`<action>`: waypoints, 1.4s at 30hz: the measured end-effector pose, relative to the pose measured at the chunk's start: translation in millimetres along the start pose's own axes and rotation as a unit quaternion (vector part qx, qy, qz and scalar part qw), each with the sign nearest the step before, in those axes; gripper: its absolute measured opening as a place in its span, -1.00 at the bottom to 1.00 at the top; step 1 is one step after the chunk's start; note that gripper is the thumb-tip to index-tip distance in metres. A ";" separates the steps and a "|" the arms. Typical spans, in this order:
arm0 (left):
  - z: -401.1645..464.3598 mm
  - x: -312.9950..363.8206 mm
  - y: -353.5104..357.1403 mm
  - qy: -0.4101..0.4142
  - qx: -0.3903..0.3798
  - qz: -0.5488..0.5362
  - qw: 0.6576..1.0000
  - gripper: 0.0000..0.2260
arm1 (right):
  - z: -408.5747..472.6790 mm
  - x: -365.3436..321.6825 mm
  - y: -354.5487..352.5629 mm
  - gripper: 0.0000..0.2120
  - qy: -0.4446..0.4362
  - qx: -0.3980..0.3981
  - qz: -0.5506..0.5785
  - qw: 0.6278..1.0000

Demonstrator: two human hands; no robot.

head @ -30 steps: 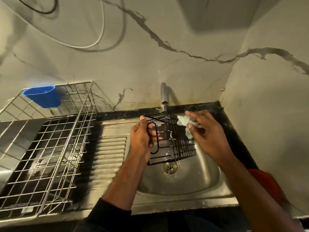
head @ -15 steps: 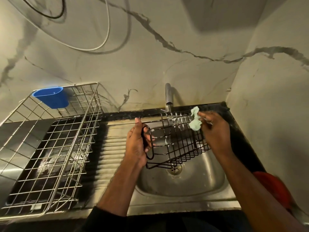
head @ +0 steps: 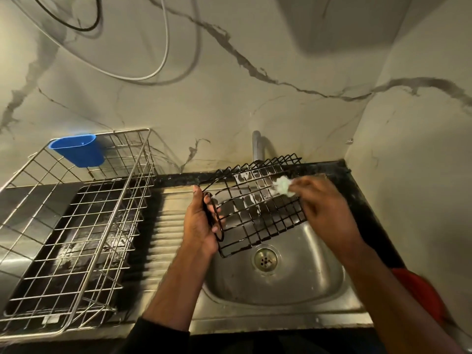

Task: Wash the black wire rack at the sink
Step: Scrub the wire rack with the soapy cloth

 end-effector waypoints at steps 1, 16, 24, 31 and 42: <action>-0.5 0.0 -0.7 -0.002 0.001 -0.007 1.000 -0.57 | 2.7 16.2 -2.6 -0.65 0.034 0.006 0.012 0.999; 2.3 -3.9 2.8 -0.008 0.036 -0.001 0.999 -0.58 | -5.9 -63.7 11.4 -0.69 -0.049 -0.120 0.167 0.977; 4.9 -3.1 -11.6 -0.026 0.047 0.011 0.998 -0.57 | -14.6 33.0 13.7 -0.72 0.075 -0.100 0.059 0.990; 5.2 -9.1 -5.4 -0.021 0.015 0.029 0.999 -0.55 | 3.3 52.9 -18.2 -0.74 0.149 0.023 0.057 0.987; -26.8 -6.5 48.4 0.118 -0.155 0.279 0.940 -0.48 | 27.4 31.7 -45.8 -0.75 0.153 0.090 0.155 0.972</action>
Point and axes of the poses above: each hand's wrist, its own z-axis towards the middle knuckle, its own y-axis out of the palm, x = y × z, the point moved 10 cm from there along z, towards the middle knuckle, and after that the axes turned 5 degrees about x, right-handed, at the moved point
